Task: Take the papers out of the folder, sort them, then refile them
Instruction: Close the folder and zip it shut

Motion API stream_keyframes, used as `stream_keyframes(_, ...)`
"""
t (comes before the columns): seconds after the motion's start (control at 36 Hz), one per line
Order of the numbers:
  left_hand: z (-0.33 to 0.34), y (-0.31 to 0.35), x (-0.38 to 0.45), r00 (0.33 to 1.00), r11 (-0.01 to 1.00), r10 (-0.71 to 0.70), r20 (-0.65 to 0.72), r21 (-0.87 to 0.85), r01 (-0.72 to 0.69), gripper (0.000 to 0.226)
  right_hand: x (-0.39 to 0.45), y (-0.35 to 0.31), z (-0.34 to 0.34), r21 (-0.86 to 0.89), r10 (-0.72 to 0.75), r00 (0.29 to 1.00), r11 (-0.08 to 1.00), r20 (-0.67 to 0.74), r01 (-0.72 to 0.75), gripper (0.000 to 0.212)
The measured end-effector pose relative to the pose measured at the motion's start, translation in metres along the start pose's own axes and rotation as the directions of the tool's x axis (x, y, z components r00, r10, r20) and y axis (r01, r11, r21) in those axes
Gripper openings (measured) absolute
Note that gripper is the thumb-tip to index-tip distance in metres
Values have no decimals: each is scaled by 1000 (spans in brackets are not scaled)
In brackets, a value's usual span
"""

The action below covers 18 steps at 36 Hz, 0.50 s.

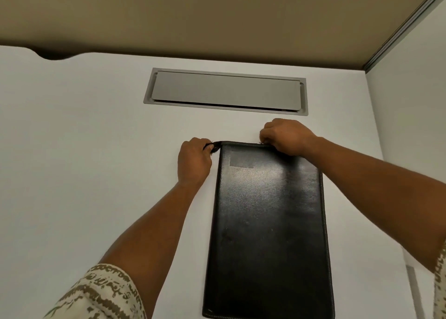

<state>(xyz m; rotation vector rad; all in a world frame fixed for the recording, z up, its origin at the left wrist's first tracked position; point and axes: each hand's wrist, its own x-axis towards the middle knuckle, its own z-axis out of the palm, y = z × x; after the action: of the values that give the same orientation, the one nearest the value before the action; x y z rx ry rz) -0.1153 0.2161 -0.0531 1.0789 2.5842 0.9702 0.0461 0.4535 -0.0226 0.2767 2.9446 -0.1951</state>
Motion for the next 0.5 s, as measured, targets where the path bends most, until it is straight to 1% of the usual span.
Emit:
stream_keyframes(0.11,1,6,-1,999,999,-39,5,7,39,17,-21,11,-2,26,75,997,997,13,-75,12)
stream_keyframes(0.17,3,14,-7,998,996,-30,-57,80,34,25,-26,13,-2,42,114,993,992,23,-115,11)
stream_keyframes(0.22,4,27,-17,994,986,55,-91,165,-39,37,-29,14,-1,66,163,986,984,34,-165,15)
stream_keyframes(0.25,6,34,-25,991,977,119,-64,185,-105,42,-31,14,0,77,182,983,980,37,-184,17)
stream_keyframes(0.31,15,47,-41,960,941,272,60,193,-279,49,-33,15,1,101,192,981,976,31,-195,20)
stream_keyframes(0.36,28,58,-57,886,879,412,214,162,-448,53,-35,14,2,113,184,983,976,14,-184,21)
stream_keyframes(0.39,34,65,-65,841,848,457,288,145,-510,56,-36,14,2,114,177,984,978,5,-176,21)
stream_keyframes(0.44,44,80,-80,774,809,474,420,139,-571,61,-37,14,1,115,169,985,979,-9,-167,21)
stream_keyframes(0.47,47,85,-85,759,810,448,472,146,-568,64,-38,14,0,113,171,985,979,-9,-169,21)
stream_keyframes(0.5,50,88,-88,758,819,411,506,161,-551,67,-39,15,0,111,178,984,978,-2,-176,22)
